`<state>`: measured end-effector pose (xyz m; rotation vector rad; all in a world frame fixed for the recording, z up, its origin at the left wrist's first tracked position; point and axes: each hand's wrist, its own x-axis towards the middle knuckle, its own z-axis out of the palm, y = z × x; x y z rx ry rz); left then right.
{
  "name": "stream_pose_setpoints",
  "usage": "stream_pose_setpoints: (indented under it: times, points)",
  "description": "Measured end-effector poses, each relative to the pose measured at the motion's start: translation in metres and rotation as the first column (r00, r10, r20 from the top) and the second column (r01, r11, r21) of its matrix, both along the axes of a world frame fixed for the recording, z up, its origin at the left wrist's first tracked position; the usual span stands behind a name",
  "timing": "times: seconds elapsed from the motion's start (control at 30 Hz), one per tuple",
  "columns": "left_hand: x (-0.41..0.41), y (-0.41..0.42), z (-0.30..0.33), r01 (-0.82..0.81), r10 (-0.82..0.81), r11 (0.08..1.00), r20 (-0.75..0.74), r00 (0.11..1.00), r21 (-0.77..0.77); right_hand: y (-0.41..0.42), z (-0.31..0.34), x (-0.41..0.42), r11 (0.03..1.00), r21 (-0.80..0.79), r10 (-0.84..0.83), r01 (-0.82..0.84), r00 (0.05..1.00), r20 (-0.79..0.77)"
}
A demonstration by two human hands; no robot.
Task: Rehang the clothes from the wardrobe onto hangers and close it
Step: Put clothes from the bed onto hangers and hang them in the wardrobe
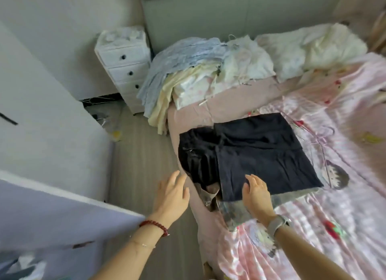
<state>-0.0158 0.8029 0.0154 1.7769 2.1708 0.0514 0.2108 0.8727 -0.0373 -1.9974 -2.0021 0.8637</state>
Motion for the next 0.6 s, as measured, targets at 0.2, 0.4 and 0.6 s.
stream_pose_setpoints:
  times: [0.2,0.4,0.6]
  points:
    - [0.068,0.095,-0.051,0.181,-0.173,0.976,0.07,0.982,-0.118,0.077,-0.042,0.096,0.904,-0.157,-0.404,0.397,0.915,-0.017]
    - [0.121,0.133,-0.112,0.322,-0.328,0.894,0.034,0.944,-0.312,0.127,-0.085,0.184,0.709,-0.252,-0.668,0.659,0.742,0.058]
    - [0.131,0.144,-0.15,0.278,-0.306,0.814,0.029,0.952,-0.51,0.162,-0.109,0.221,0.599,-0.325,-0.74,0.732,0.661,0.125]
